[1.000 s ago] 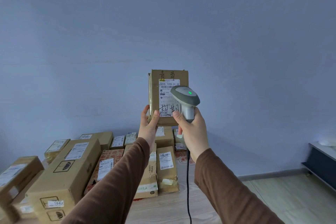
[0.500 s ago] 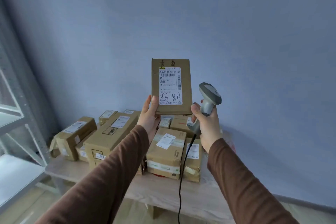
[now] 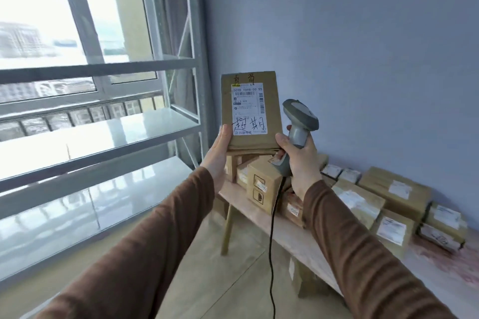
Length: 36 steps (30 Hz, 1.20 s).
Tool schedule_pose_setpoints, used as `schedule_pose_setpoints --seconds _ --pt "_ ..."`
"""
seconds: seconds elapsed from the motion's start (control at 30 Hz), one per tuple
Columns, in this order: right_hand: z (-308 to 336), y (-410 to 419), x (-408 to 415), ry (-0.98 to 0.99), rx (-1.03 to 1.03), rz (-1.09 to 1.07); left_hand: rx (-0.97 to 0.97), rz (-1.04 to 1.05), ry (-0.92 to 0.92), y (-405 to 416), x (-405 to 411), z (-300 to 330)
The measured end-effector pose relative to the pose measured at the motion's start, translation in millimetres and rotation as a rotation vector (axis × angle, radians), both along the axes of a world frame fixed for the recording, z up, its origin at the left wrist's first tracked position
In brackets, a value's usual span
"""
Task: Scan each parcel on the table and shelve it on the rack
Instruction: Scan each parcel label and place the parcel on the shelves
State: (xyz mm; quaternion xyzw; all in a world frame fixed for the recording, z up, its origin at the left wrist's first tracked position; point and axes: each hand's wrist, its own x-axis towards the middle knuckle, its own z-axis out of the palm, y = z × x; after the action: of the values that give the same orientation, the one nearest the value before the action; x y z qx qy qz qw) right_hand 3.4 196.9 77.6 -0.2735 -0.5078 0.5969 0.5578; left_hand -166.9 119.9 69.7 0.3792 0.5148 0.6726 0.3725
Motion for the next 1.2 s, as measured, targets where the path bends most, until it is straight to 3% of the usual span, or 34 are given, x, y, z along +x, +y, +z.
schedule_pose_setpoints --seconds 0.37,0.63,1.2 --pt "28.1 -166.4 -258.8 0.006 0.043 0.348 0.029 0.258 0.274 -227.3 -234.2 23.8" --pt "69.2 -266.9 -422.7 0.026 0.051 0.551 0.065 0.366 0.223 -355.7 -371.3 59.9" --pt "123.8 -360.5 -773.5 0.109 0.084 0.883 0.092 0.757 0.205 -465.2 -674.9 129.9"
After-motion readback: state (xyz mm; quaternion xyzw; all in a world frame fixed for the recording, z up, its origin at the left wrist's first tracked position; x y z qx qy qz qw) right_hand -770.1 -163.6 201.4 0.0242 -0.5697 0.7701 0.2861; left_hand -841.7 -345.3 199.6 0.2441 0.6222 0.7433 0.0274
